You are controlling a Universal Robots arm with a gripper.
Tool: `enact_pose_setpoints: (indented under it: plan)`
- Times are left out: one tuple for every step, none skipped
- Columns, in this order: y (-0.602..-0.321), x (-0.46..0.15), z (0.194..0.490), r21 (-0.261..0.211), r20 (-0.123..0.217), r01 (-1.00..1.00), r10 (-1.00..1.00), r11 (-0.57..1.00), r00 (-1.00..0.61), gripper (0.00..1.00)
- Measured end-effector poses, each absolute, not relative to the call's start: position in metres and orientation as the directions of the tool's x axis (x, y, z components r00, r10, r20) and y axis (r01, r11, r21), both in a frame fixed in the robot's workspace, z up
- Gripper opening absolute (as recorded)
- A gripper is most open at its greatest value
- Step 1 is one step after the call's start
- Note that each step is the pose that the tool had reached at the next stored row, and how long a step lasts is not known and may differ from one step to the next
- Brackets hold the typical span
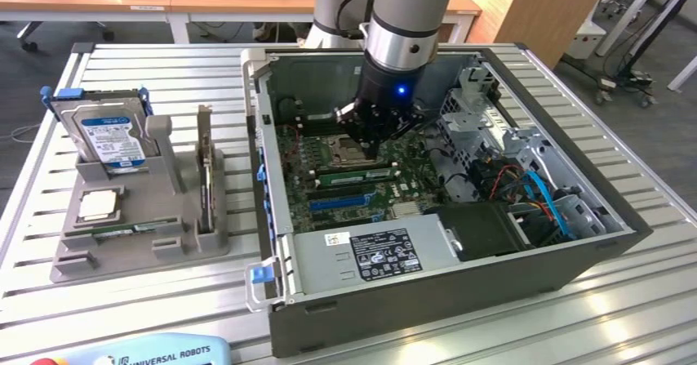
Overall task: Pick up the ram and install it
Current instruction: 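Press down the ram until it locks into place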
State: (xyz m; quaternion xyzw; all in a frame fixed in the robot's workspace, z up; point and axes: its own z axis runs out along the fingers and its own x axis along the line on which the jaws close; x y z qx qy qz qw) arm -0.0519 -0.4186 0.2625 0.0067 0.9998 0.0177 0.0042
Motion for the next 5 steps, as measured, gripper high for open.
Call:
enact_pose_setpoints:
  plan:
    - [-0.4186,-0.0519,0.2625,0.035,-0.008,0.013,0.014,0.999,-1.000,0.10]
    - [-0.4186,-0.0518,0.2624,0.036,-0.008,0.012,0.012,0.999,-1.000,0.10]
    - [-0.4186,-0.0518,0.2624,0.036,-0.008,0.011,0.011,0.999,-1.000,0.10]
    - [-0.4186,-0.0518,0.2624,0.036,-0.008,0.011,0.011,0.999,-1.000,0.10]
    - [-0.4186,-0.0518,0.2624,0.036,-0.008,0.011,0.011,0.999,-1.000,0.10]
